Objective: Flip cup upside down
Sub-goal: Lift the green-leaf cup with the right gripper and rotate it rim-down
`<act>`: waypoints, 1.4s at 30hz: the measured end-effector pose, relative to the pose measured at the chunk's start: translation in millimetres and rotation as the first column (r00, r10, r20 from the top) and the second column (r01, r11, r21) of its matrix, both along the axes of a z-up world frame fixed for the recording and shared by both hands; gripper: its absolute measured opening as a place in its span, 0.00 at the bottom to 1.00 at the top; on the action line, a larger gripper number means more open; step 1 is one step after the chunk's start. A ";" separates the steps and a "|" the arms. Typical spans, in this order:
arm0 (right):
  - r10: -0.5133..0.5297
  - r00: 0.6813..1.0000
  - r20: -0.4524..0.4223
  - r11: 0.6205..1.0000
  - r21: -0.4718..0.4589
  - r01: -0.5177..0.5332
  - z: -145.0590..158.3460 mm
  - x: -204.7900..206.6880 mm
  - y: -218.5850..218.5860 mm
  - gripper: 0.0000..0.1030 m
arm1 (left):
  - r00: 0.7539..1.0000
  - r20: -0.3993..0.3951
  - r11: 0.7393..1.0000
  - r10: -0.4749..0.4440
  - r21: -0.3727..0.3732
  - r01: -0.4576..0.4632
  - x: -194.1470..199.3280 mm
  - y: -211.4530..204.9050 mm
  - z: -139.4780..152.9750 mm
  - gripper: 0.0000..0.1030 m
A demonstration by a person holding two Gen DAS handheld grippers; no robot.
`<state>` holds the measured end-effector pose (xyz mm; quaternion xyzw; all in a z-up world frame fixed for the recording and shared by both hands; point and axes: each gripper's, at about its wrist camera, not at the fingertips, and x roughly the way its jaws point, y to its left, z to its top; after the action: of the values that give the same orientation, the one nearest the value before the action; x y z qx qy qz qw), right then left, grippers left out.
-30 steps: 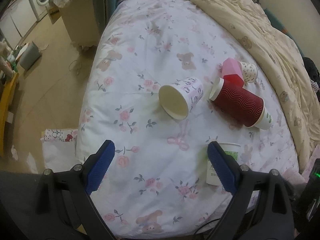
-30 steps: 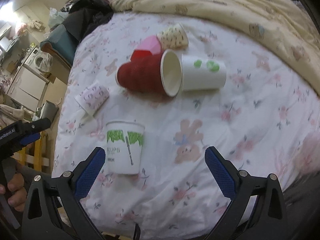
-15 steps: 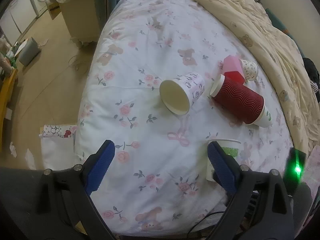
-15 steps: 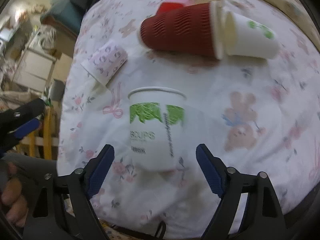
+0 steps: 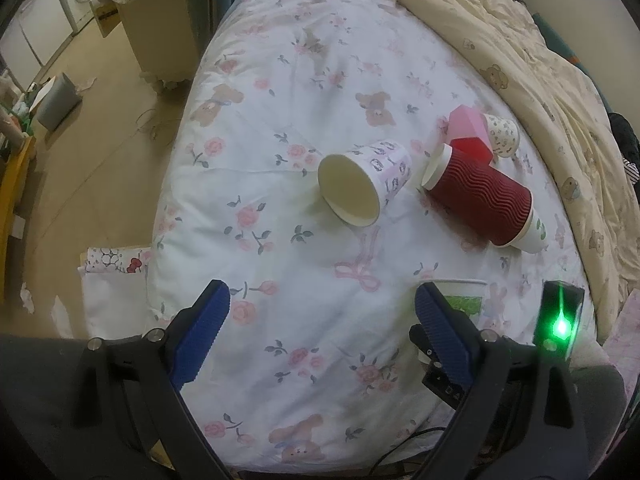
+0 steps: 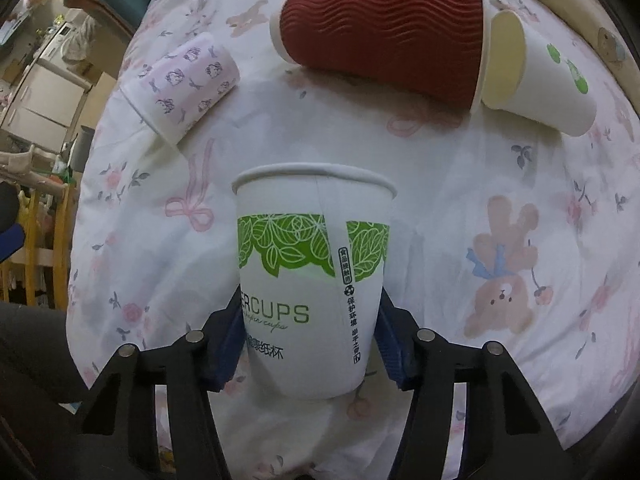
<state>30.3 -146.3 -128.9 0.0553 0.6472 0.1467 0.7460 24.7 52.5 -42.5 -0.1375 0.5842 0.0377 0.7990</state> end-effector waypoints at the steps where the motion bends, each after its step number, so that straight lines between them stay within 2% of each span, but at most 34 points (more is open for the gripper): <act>1: 0.004 1.000 0.009 1.000 0.012 -0.004 3.7 0.0 -1.4 0.57 | 1.000 0.004 1.000 -0.003 0.002 0.003 0.2 -0.7 0.6 0.89; 5: 0.024 0.998 0.057 0.998 0.055 -0.027 26.3 -2.2 -12.6 0.57 | 1.000 0.027 1.000 -0.008 0.009 0.008 -0.1 -1.0 3.3 0.89; 8: 0.048 0.993 0.108 0.996 0.072 -0.056 49.1 -3.9 -21.1 0.57 | 0.999 0.041 1.000 -0.013 -0.017 0.014 -0.5 -1.4 4.1 0.89; 13: 0.073 0.979 0.192 0.991 0.093 -0.092 84.6 -3.7 -33.5 0.57 | 0.995 0.080 0.998 -0.057 -0.017 0.058 0.2 -12.5 8.1 0.89; 19: 0.078 0.955 0.285 0.987 0.110 -0.113 113.0 -12.2 -53.3 0.57 | 0.984 0.137 0.993 -0.111 -0.012 0.113 -0.5 -29.0 15.4 0.89; 25: 0.065 0.942 0.331 0.985 0.133 -0.114 115.5 -17.6 -67.0 0.57 | 0.973 0.184 0.990 -0.140 0.015 0.140 -0.9 -39.3 20.2 0.89; 30: 0.049 0.943 0.328 0.980 0.165 -0.109 106.9 -16.3 -66.8 0.57 | 0.961 0.216 0.984 -0.174 -0.003 0.179 -1.1 -48.1 24.8 0.89; 37: 0.115 0.947 0.301 0.962 0.203 -0.181 100.8 -19.1 -49.0 0.57 | 0.936 0.266 0.960 -0.232 -0.094 0.265 -1.6 -61.5 34.8 0.89; 42: 0.143 0.951 0.274 0.956 0.211 -0.205 94.8 -21.7 -41.2 0.57 | 0.939 0.251 0.952 -0.234 -0.136 0.274 0.3 -64.3 31.9 0.89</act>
<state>8.6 -187.5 -34.0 0.0670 0.5256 0.2946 0.7953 25.0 -11.8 -10.6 -0.1312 0.5009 -0.1320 0.8453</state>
